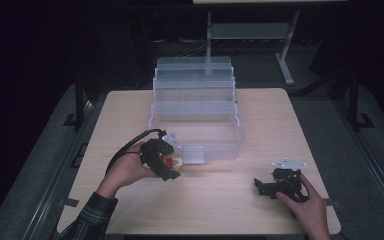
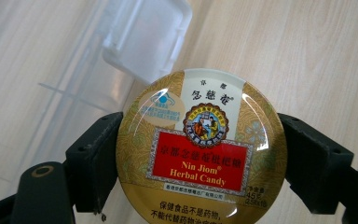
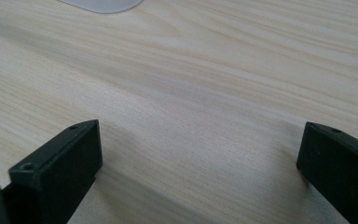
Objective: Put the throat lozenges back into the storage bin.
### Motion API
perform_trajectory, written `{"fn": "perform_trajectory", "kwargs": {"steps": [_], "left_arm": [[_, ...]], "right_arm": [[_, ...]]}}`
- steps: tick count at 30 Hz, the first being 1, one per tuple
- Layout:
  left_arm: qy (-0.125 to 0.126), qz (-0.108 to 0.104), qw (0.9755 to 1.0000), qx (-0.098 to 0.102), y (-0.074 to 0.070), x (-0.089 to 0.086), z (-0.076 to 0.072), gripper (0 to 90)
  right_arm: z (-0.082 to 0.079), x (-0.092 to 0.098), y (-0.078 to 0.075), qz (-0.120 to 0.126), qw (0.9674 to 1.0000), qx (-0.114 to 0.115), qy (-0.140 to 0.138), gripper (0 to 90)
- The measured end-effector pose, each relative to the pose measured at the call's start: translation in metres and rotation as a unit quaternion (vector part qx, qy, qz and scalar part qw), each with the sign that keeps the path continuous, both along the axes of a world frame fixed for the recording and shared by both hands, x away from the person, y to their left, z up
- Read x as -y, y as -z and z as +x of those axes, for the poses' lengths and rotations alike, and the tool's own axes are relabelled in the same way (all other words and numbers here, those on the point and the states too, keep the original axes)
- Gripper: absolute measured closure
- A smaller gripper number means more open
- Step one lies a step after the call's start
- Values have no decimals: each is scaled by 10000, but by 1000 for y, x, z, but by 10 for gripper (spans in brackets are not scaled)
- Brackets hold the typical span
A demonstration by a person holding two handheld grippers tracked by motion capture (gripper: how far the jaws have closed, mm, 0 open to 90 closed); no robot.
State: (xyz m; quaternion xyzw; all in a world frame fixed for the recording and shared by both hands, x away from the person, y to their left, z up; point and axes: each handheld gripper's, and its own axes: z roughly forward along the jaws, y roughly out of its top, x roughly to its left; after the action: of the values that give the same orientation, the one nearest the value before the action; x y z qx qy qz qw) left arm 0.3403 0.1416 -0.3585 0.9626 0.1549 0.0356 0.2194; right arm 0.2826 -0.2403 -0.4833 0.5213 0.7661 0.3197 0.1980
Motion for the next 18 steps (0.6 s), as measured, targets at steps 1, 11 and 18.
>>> {"fn": "perform_trajectory", "kwargs": {"steps": [1,11,18], "left_arm": [[0,-2,10000,7,-1,0,1,198],[-55,-92,9999,31,-16,-2,9,198],[-93,-109,9999,46,-24,-2,15,198]], "right_arm": [[0,0,0,1,10000,2,-2,0],[0,0,0,-2,10000,7,4,0],[0,0,0,-9,10000,14,-1,0]]}}
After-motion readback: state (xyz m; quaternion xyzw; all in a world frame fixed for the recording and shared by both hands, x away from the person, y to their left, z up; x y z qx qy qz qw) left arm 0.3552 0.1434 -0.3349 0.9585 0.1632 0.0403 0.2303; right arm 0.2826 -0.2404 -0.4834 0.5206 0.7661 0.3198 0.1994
